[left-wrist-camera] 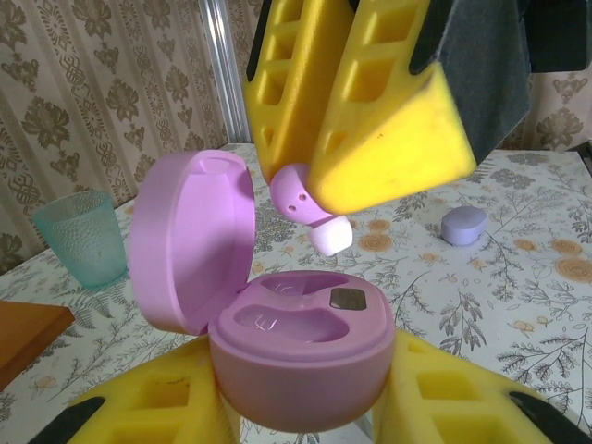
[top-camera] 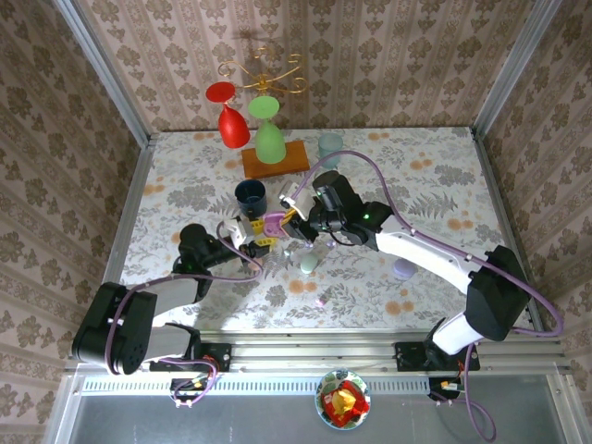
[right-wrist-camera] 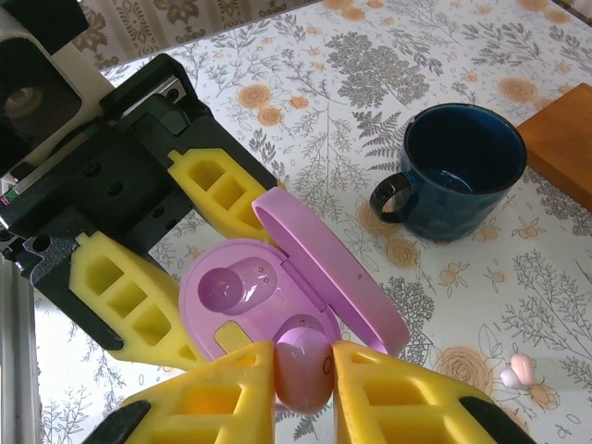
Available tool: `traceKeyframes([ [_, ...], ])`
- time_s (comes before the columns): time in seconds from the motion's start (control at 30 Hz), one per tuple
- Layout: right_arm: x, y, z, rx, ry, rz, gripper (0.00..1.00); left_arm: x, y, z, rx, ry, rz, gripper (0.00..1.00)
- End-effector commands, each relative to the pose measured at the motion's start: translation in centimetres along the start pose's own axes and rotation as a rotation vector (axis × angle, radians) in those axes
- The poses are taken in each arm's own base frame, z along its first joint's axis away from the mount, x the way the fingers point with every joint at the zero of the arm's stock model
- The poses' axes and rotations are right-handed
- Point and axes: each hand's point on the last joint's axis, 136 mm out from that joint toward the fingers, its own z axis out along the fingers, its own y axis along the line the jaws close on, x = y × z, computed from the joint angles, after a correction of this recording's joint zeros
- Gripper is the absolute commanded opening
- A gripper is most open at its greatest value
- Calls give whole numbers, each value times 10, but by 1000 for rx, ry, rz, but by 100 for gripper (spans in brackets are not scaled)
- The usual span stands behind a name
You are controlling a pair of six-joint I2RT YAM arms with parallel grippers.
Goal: Insert the wireless bluetooth earbuds into the charging case
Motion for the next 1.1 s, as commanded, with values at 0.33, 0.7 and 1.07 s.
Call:
traceKeyframes([
  [0.33,9,6,11,-41,61,-26,21,-14,-2,0,10,-46,21,27],
  [0.7,5,9,10,-58,40,-14,28,-13,-3,0,19,-45,15,27],
  [1.07,-4,10,0,-68,-10,18,32,-13,-3,0,19,-44,12,27],
])
